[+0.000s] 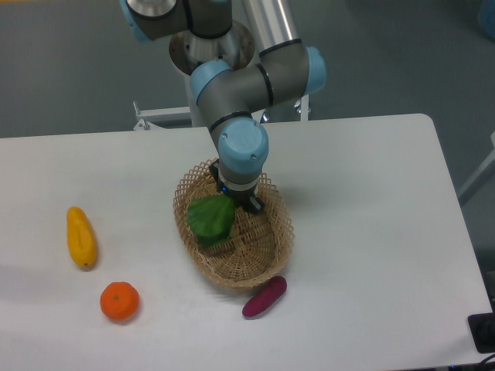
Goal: Pick up the green vegetable from the basket
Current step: 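Lift the bok choy out of the basket and carry it beside the basket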
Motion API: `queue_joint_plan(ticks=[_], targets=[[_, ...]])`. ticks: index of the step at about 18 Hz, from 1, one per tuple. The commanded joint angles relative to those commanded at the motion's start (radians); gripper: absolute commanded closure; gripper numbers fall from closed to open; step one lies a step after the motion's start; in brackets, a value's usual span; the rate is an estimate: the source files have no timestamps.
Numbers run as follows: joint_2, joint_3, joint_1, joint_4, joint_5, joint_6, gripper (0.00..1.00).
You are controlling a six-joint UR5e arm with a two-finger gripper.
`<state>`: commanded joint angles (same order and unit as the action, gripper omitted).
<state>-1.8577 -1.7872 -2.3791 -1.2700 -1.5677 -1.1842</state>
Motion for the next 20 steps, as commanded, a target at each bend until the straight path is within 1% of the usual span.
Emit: queue_joint_plan(ticks=[1,5,10,14,16,18,20], targets=[[0.002,0.012,-0.009,-0.009,0.003,0.0,1.0],[0.003,0.072,-0.055,-0.011,0.034,-0.011,1.0],[-0.018,0.164,-0.115,-0.009,0.049,-0.011,1.0],[-0.066,0.256,-0.163,-0.009,0.049,-0.011,0.99],[-0.092,0.299,-0.186,-0.009,0.049,-0.012,0.97],[-0.112,0.337,-0.209,-0.008,0.054,-0.014,0.96],[-0.13,0.362,-0.225,-0.005,0.052,-0.014,0.96]])
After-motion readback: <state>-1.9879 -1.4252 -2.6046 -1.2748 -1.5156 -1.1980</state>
